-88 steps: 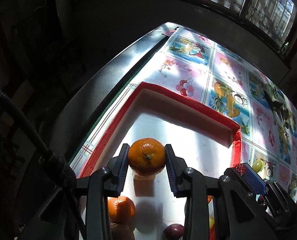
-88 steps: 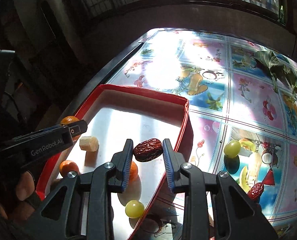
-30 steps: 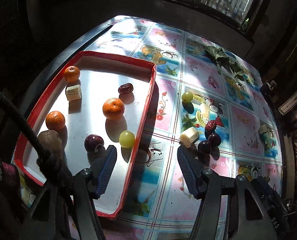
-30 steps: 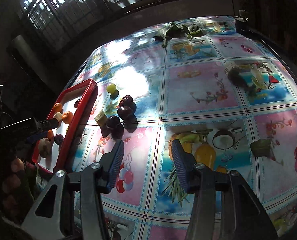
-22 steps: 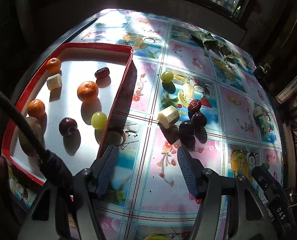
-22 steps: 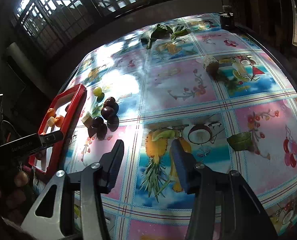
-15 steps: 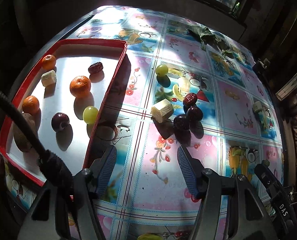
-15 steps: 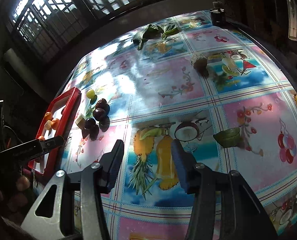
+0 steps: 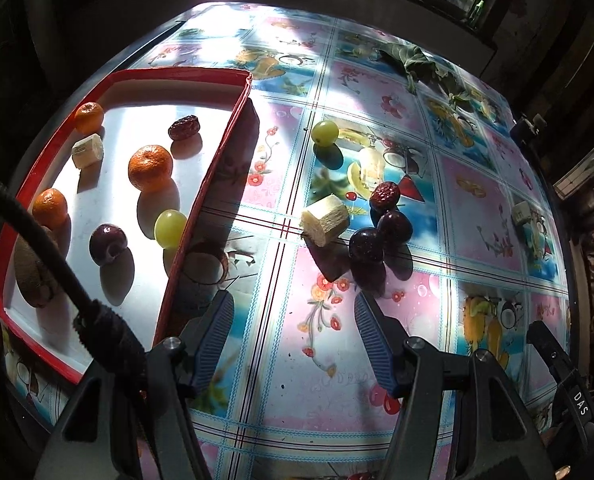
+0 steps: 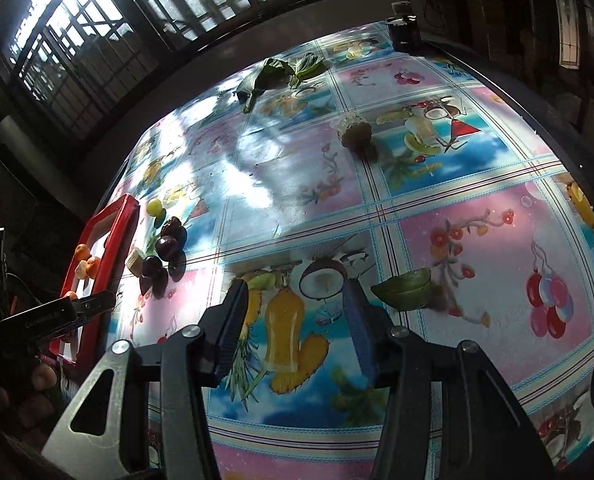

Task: Organize fruits
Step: 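Move left tool toward the cream piece while right tool approaches the brown cake cube, then close left tool on the cream piece while right tool closes on the cake cube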

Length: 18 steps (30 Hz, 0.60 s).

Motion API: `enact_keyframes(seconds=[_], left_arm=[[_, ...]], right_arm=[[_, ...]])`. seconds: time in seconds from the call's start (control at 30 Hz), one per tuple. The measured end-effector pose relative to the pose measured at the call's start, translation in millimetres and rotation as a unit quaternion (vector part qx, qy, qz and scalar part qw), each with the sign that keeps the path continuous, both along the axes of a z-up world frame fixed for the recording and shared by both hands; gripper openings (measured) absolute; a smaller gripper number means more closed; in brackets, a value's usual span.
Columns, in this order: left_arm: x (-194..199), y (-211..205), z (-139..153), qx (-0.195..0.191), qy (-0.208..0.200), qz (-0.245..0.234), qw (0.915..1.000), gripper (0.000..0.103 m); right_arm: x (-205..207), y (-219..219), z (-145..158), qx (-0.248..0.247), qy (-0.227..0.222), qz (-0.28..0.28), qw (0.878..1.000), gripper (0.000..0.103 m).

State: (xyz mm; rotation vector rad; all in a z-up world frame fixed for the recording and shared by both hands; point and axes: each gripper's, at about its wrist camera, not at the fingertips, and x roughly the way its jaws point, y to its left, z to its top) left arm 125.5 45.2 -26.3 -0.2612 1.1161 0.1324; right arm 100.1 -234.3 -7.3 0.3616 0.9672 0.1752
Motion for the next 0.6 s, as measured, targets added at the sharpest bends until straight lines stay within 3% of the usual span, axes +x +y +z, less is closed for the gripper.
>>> enact_keyframes(seconds=[0.47, 0.6], left_arm=[[32.3, 0.2, -14.1, 0.009, 0.019, -0.004, 0.9998, 0.063], [47.6, 5.3, -20.3, -0.013, 0.03, 0.007, 0.9994, 0.063]], right_arm=[[50.3, -22.8, 1.8, -0.027, -0.012, -0.029, 0.999, 0.05], [80.4, -39.4, -0.2, -0.034, -0.011, -0.058, 0.998, 0.05]])
